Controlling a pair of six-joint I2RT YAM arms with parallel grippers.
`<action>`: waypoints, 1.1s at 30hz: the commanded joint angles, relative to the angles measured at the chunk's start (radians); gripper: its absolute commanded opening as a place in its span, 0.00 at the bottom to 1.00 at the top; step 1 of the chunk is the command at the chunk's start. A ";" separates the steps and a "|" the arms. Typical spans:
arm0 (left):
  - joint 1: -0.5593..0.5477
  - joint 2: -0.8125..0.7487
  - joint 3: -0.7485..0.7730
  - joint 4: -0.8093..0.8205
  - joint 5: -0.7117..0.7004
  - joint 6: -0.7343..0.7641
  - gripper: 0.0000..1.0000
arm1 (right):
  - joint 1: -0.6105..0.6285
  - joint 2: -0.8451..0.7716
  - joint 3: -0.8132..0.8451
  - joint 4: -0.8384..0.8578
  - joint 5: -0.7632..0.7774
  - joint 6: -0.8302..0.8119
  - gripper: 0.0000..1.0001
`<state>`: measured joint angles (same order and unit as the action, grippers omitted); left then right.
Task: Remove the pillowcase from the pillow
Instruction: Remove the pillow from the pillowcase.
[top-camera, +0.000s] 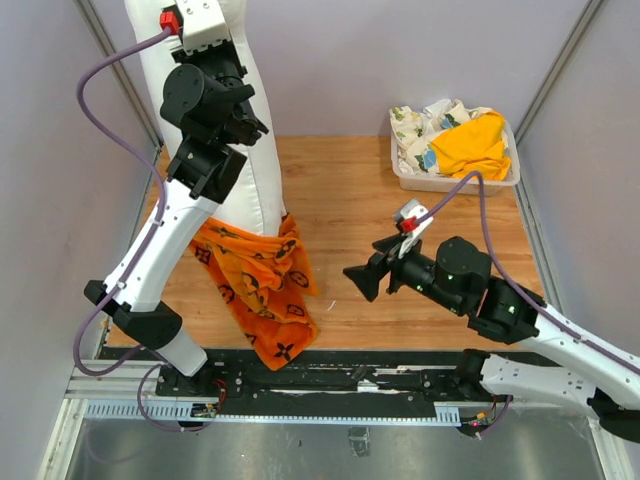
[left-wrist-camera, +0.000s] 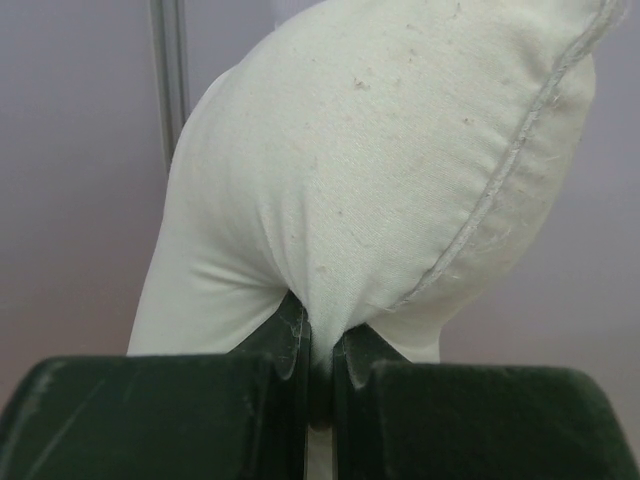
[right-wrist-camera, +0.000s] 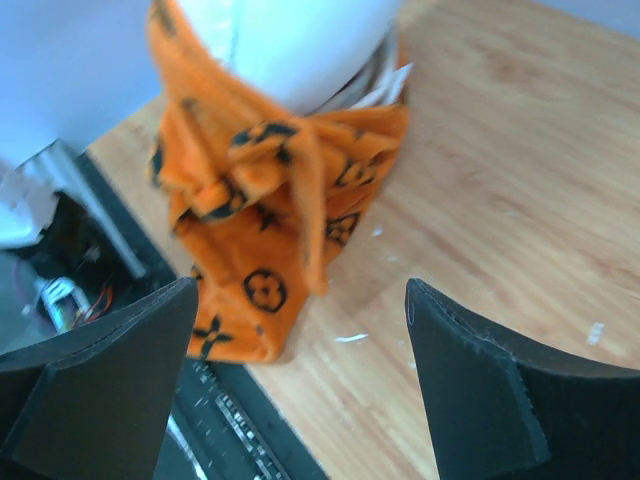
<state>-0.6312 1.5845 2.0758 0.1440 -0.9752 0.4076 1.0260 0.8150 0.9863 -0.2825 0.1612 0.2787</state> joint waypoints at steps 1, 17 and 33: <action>0.007 0.005 0.091 0.172 0.072 0.038 0.00 | 0.136 0.054 -0.103 0.011 -0.046 0.009 0.84; 0.006 0.035 0.126 0.138 0.080 0.031 0.00 | 0.234 0.608 0.045 0.455 -0.148 0.124 0.87; 0.045 -0.036 0.088 0.133 0.088 0.065 0.00 | 0.216 0.804 0.018 0.305 0.162 0.409 0.01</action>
<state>-0.6132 1.6447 2.1185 0.1295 -0.9649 0.4294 1.2568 1.6653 1.0477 0.0864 0.2661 0.6418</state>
